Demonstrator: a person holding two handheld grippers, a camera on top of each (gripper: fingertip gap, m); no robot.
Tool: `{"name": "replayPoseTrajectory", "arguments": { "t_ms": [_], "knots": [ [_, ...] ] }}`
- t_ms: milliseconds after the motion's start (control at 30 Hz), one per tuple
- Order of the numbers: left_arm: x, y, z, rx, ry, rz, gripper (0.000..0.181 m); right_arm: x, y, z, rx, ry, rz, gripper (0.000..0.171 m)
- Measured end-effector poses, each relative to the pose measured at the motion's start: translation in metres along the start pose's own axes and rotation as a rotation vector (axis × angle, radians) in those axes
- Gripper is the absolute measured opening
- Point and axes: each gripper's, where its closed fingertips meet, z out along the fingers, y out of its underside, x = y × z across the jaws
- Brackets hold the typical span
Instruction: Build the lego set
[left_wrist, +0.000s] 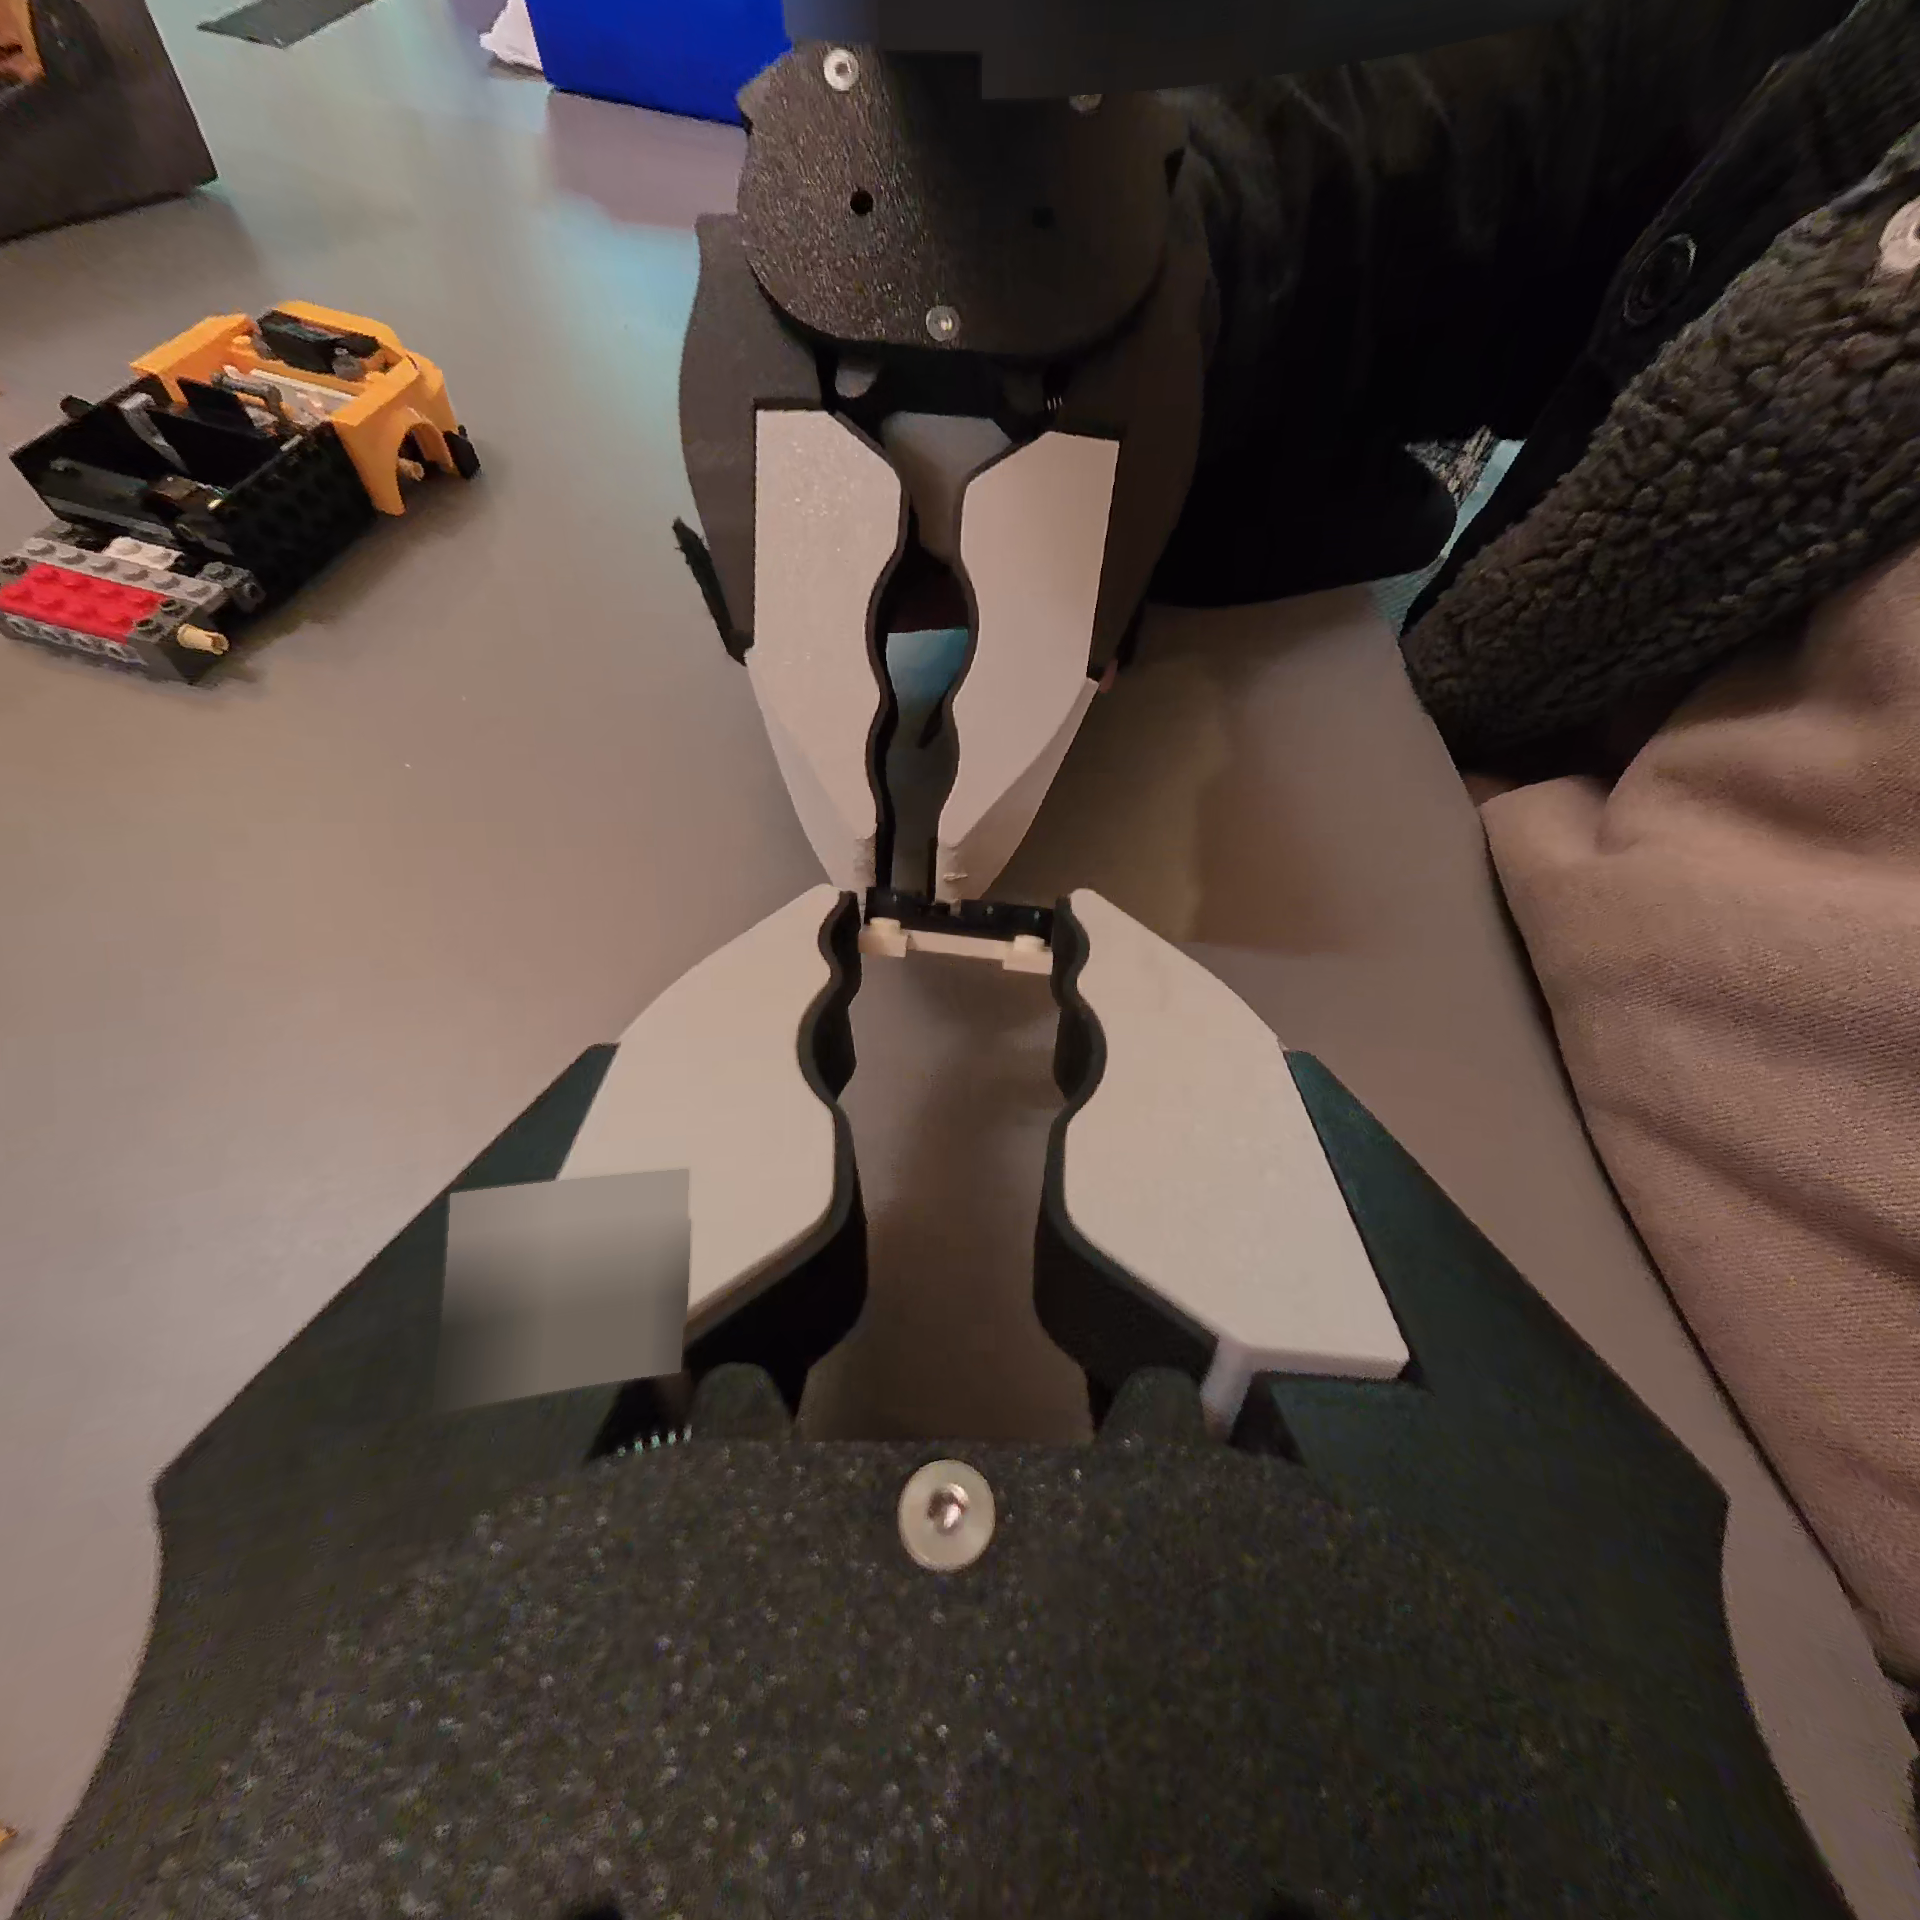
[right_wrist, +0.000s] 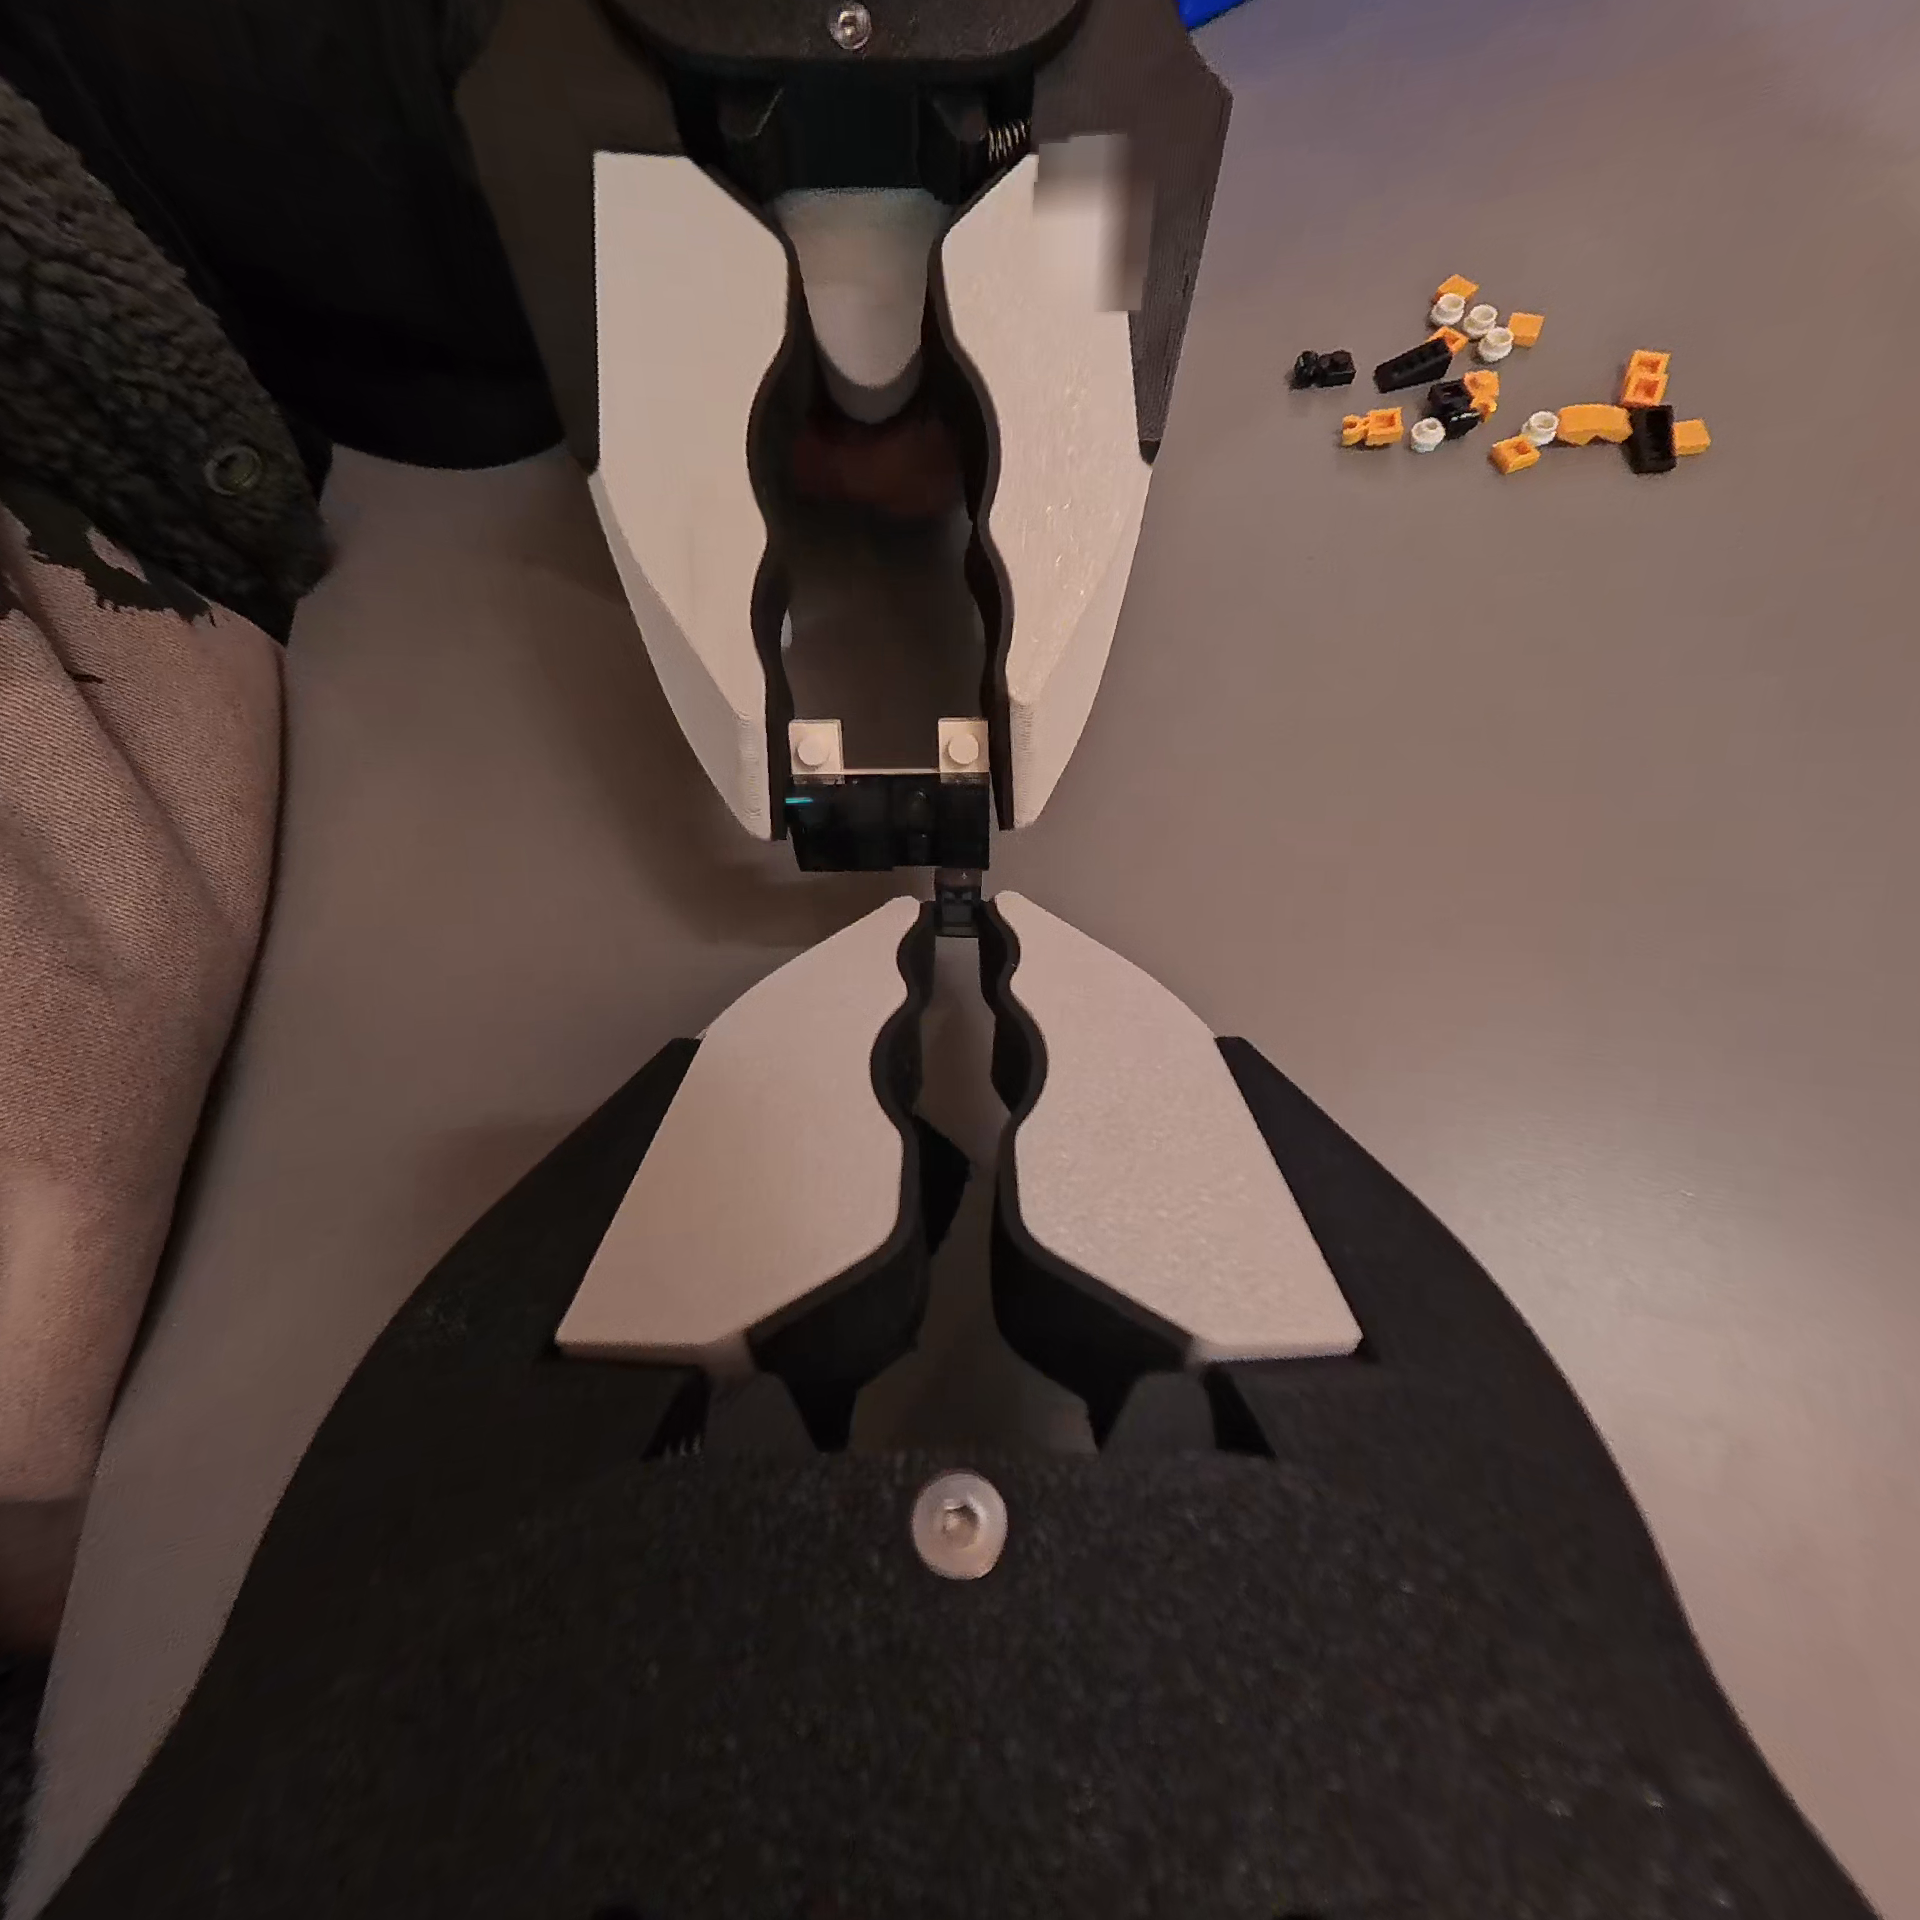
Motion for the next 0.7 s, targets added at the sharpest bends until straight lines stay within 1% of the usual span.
{"name": "replayPoseTrajectory", "arguments": {
  "t_ms": [133,400,567,700],
  "knots": [
    [-0.0004,0.0050,0.0030,-0.026,0.000,-0.004,0.035,-0.0010,-0.0001,0.0017,0.020,0.015,-0.022,0.008],
    [0.0024,0.0016,0.0033,-0.003,0.021,-0.008,0.035,-0.0022,-0.0011,0.0036,0.040,0.030,-0.057,0.008],
    [0.0016,0.0031,0.0027,-0.011,0.018,-0.011,0.035,-0.0014,0.0031,0.0044,0.029,0.039,-0.080,0.008],
    [-0.0017,0.0094,0.0008,-0.047,0.010,-0.022,0.035,0.0022,0.0082,0.0033,0.010,0.054,-0.086,0.008]
  ]
}}
